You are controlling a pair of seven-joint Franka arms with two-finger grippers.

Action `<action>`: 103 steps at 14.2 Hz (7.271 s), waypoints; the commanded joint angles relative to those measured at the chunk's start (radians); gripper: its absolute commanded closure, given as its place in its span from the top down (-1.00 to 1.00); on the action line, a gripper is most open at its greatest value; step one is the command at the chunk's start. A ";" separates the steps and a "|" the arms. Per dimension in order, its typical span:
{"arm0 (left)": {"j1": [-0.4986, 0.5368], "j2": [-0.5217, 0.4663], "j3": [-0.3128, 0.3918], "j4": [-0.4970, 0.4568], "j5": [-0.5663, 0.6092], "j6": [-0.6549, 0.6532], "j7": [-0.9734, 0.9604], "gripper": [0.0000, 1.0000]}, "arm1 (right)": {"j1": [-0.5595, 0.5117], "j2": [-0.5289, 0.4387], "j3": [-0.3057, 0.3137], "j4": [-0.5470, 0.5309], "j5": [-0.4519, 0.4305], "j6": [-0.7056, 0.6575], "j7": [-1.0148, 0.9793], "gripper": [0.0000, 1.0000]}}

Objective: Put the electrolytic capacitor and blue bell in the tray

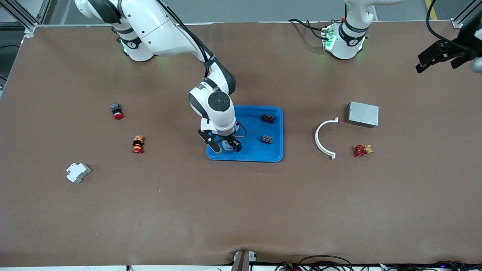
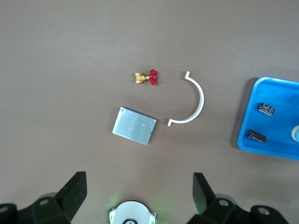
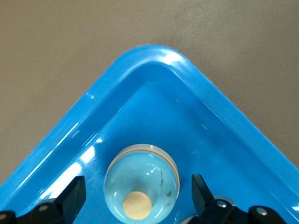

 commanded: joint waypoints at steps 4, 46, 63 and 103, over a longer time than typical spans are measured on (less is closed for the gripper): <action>0.011 -0.031 -0.037 -0.046 -0.011 0.011 0.002 1.00 | -0.062 -0.101 -0.016 0.024 -0.041 -0.136 -0.106 1.00; 0.050 -0.016 -0.052 -0.040 0.004 -0.003 -0.001 1.00 | -0.689 -0.760 -0.156 -0.016 0.121 -0.791 -1.771 1.00; 0.050 -0.021 -0.066 -0.041 0.004 -0.009 -0.004 1.00 | -0.695 -0.784 -0.048 0.123 0.057 -0.901 -1.716 1.00; 0.047 -0.014 -0.081 -0.046 0.004 0.020 -0.030 1.00 | -0.719 -0.780 -0.070 0.140 0.135 -1.013 -1.636 1.00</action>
